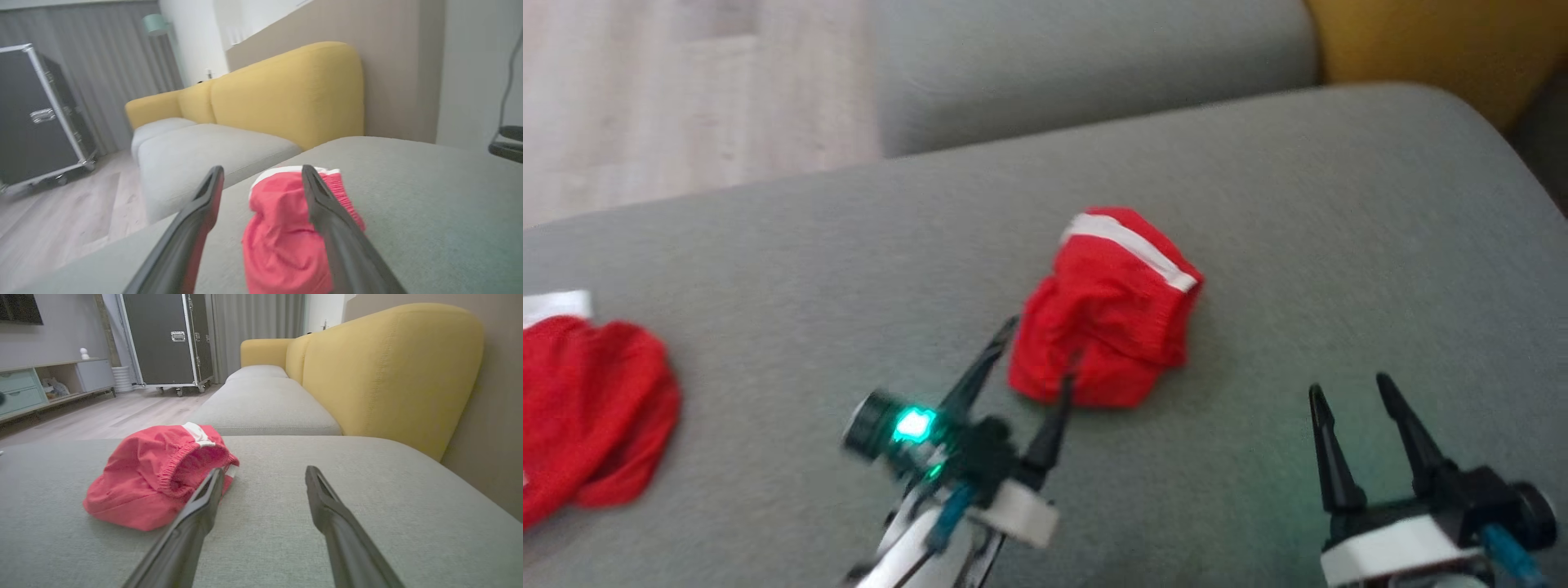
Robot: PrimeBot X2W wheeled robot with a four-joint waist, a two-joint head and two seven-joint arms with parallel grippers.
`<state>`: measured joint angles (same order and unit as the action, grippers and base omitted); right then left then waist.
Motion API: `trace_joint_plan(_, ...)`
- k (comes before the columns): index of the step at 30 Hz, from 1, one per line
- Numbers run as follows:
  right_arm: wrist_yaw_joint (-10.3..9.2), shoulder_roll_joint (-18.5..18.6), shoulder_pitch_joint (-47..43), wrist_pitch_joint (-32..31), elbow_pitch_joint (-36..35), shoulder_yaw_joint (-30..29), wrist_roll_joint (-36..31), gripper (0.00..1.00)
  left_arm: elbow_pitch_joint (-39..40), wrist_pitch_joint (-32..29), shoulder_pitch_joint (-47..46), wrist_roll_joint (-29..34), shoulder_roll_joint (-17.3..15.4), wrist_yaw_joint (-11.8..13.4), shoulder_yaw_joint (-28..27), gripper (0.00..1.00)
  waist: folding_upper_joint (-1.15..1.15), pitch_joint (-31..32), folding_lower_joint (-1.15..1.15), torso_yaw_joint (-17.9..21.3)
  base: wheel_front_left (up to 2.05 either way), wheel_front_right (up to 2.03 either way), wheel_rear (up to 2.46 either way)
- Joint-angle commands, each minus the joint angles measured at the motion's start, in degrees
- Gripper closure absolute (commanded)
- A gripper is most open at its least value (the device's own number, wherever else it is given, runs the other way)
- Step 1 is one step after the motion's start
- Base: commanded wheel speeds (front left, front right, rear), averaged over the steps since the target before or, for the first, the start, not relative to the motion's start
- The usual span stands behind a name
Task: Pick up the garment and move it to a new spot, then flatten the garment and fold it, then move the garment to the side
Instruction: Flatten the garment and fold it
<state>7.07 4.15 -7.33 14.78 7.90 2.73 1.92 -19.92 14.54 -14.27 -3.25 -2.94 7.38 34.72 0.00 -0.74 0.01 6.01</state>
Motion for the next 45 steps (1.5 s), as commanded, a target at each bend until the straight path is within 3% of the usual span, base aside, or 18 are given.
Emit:
trace_joint_plan(1,0.42,0.42,3.59,0.22,-2.4,1.26,-0.29,0.0,-0.35,0.46,-4.83,0.33,0.06,-0.3,0.34,0.0,0.0,-3.45,-0.01,3.77,0.0,0.0,0.0)
trace_joint_plan(5,0.42,0.24,5.38,0.22,-2.75,1.2,-0.03,0.0,-7.79,0.46,-12.88,-1.58,0.06,-1.58,7.25,0.0,0.0,-6.38,-0.01,7.54,0.0,0.0,0.0)
trace_joint_plan(11,0.42,-0.38,6.8,0.22,-2.89,0.38,0.65,0.0,-15.28,-1.19,-22.36,-6.59,0.06,-1.04,14.97,0.0,0.0,-10.44,-0.01,12.0,0.0,0.0,0.0)
trace_joint_plan(19,0.42,-0.94,8.22,0.22,-2.89,0.34,1.84,0.0,-26.64,-5.43,-30.98,-10.65,0.06,4.36,19.62,0.0,0.0,-14.01,-0.01,15.61,0.0,0.0,0.0)
trace_joint_plan(20,0.42,-0.99,8.28,0.22,-2.92,0.46,1.94,0.0,-27.84,-5.57,-31.56,-11.31,0.06,4.58,19.8,0.58,0.0,-14.14,-0.01,15.83,0.0,0.0,0.0)
trace_joint_plan(21,0.42,-1.02,8.3,0.22,-2.9,0.56,1.98,0.0,-28.92,-5.48,-32.09,-11.81,0.06,4.71,20.05,1.0,0.0,-14.21,-0.01,16.02,0.0,0.0,0.0)
trace_joint_plan(26,0.42,-1.13,7.98,0.22,-2.31,0.75,1.82,0.0,-29.63,-2.14,-33.52,-15.94,0.06,3.52,20.47,1.0,0.0,-12.91,-0.01,16.57,0.0,0.0,0.0)
trace_joint_plan(27,0.42,-1.17,7.66,0.22,-1.98,0.84,1.95,0.0,-27.33,-0.86,-34.14,-18.93,0.06,1.34,20.25,1.0,0.0,-11.71,-0.01,16.59,0.0,0.0,0.0)
trace_joint_plan(29,0.42,-1.19,7.47,0.22,-1.85,0.81,2.08,0.0,-25.68,-0.39,-34.66,-20.83,0.06,0.23,19.76,1.0,0.0,-10.98,-0.01,16.51,0.0,0.0,0.0)
trace_joint_plan(36,0.42,-1.24,5.65,0.22,-1.6,0.57,1.79,0.0,-10.54,0.42,-41.4,-32.84,0.06,-8.24,14.15,1.0,0.0,-5.53,-0.01,14.18,0.0,0.0,0.0)
trace_joint_plan(40,0.42,-1.25,4.67,0.22,-1.88,-0.11,1.58,0.0,-6.92,0.44,-42.75,-32.74,-0.87,-8.89,8.74,1.0,0.0,-3.43,-0.01,11.77,0.0,0.0,0.0)
trace_joint_plan(45,0.42,-1.26,3.7,0.22,-2.42,-0.47,1.74,0.0,-9.45,0.45,-33.3,-34.71,-5.12,-9.34,5.8,1.0,0.0,-2.82,-0.01,8.85,0.0,0.0,0.0)
